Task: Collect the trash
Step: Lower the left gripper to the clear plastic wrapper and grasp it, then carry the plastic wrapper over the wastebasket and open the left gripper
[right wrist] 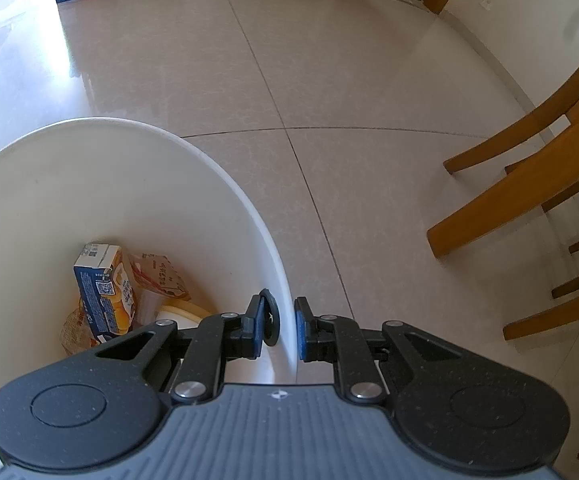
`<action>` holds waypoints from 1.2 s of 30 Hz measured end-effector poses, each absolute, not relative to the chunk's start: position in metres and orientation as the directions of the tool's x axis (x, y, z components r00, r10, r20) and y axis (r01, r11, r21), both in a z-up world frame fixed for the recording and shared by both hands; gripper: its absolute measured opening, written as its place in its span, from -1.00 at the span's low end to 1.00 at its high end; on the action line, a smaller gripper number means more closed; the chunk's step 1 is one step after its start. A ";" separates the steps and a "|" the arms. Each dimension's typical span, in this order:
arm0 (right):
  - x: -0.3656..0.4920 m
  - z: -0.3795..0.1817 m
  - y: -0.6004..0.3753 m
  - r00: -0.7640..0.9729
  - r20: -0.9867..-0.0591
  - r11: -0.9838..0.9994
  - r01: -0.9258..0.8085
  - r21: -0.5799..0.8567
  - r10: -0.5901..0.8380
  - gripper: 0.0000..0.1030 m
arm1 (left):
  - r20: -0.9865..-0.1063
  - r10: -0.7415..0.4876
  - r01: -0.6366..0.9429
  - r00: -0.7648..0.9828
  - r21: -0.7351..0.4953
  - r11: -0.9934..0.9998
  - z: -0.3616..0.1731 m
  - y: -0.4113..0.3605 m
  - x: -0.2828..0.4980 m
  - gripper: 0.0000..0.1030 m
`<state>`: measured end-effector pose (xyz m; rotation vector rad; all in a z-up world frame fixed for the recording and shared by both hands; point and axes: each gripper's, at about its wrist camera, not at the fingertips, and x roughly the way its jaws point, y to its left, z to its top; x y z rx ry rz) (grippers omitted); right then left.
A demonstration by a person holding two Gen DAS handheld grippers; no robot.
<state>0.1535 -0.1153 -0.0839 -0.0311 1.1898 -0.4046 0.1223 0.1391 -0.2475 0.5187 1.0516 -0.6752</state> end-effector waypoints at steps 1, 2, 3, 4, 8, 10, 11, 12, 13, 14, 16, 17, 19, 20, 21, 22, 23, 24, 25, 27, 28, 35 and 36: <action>0.154 -0.084 -0.115 0.309 -0.895 0.928 0.289 -0.234 -0.322 -0.64 | -0.911 -0.254 0.726 0.325 0.068 0.685 -0.253 0.139 0.124 0.54; 0.154 -0.084 -0.115 0.309 -0.895 0.928 0.291 -0.233 -0.321 -0.64 | -0.914 -0.262 0.732 0.310 0.054 0.679 -0.259 0.139 0.127 0.52; 0.154 -0.084 -0.116 0.309 -0.895 0.928 0.292 -0.232 -0.321 -0.64 | -0.916 -0.265 0.737 0.301 0.047 0.674 -0.264 0.139 0.130 0.50; 0.153 -0.084 -0.115 0.309 -0.895 0.928 0.291 -0.232 -0.321 -0.64 | -0.918 -0.261 0.739 0.299 0.050 0.672 -0.269 0.138 0.133 0.46; 0.153 -0.084 -0.115 0.309 -0.895 0.929 0.288 -0.233 -0.320 -0.64 | -0.932 -0.258 0.764 0.254 0.030 0.645 -0.286 0.134 0.140 0.40; 0.153 -0.084 -0.115 0.311 -0.895 0.930 0.287 -0.231 -0.319 -0.64 | -0.941 -0.250 0.775 0.226 0.019 0.632 -0.293 0.131 0.142 0.39; 0.153 -0.083 -0.115 0.312 -0.895 0.930 0.286 -0.230 -0.317 -0.64 | -0.946 -0.235 0.776 0.223 0.027 0.630 -0.298 0.129 0.143 0.27; 0.152 -0.083 -0.116 0.312 -0.896 0.930 0.287 -0.228 -0.316 -0.64 | -0.947 -0.231 0.778 0.222 0.029 0.628 -0.301 0.128 0.143 0.25; 0.152 -0.083 -0.116 0.313 -0.896 0.930 0.287 -0.228 -0.316 -0.64 | -0.950 -0.225 0.780 0.219 0.032 0.625 -0.304 0.126 0.143 0.24; 0.152 -0.083 -0.116 0.312 -0.896 0.930 0.286 -0.229 -0.316 -0.64 | -0.951 -0.214 0.779 0.221 0.040 0.626 -0.306 0.125 0.144 0.20; 0.152 -0.083 -0.116 0.312 -0.896 0.930 0.290 -0.226 -0.315 -0.64 | -0.953 -0.215 0.777 0.212 0.030 0.629 -0.310 0.123 0.144 0.18; 0.152 -0.082 -0.117 0.312 -0.897 0.930 0.289 -0.225 -0.314 -0.64 | -0.954 -0.211 0.772 0.213 0.032 0.635 -0.311 0.122 0.144 0.15; 0.152 -0.082 -0.117 0.313 -0.897 0.930 0.290 -0.225 -0.314 -0.64 | -0.954 -0.207 0.761 0.219 0.034 0.647 -0.312 0.121 0.145 0.02; 0.152 -0.082 -0.117 0.312 -0.897 0.930 0.289 -0.225 -0.314 -0.64 | -0.954 -0.203 0.753 0.222 0.035 0.657 -0.312 0.122 0.145 -0.10; 0.152 -0.082 -0.117 0.312 -0.897 0.930 0.289 -0.225 -0.314 -0.64 | -0.955 -0.198 0.748 0.220 0.035 0.663 -0.313 0.123 0.146 -0.10; 0.152 -0.082 -0.117 0.312 -0.897 0.930 0.290 -0.225 -0.314 -0.64 | -0.956 -0.201 0.743 0.216 0.027 0.669 -0.312 0.125 0.147 -0.12; 0.152 -0.082 -0.117 0.312 -0.897 0.930 0.290 -0.225 -0.314 -0.64 | -0.955 -0.205 0.738 0.217 0.023 0.674 -0.310 0.126 0.147 -0.14; 0.152 -0.082 -0.117 0.312 -0.897 0.930 0.289 -0.225 -0.314 -0.64 | -0.953 -0.204 0.737 0.222 0.027 0.675 -0.309 0.126 0.147 -0.14; 0.152 -0.082 -0.117 0.312 -0.896 0.930 0.289 -0.225 -0.314 -0.64 | -0.953 -0.200 0.735 0.229 0.034 0.677 -0.308 0.127 0.146 -0.14; 0.152 -0.082 -0.117 0.312 -0.897 0.930 0.290 -0.226 -0.315 -0.64 | -0.954 -0.194 0.722 0.227 0.031 0.691 -0.304 0.129 0.145 -0.15; 0.152 -0.082 -0.117 0.312 -0.897 0.930 0.290 -0.225 -0.315 -0.64 | -0.958 -0.183 0.717 0.220 0.031 0.697 -0.302 0.129 0.144 -0.15; 0.152 -0.082 -0.116 0.314 -0.895 0.930 0.287 -0.228 -0.316 -0.64 | -0.970 -0.146 0.696 0.194 0.031 0.718 -0.280 0.137 0.140 -0.15; 0.152 -0.082 -0.115 0.314 -0.895 0.931 0.286 -0.229 -0.317 -0.64 | -0.970 -0.145 0.688 0.196 0.030 0.725 -0.276 0.140 0.140 -0.15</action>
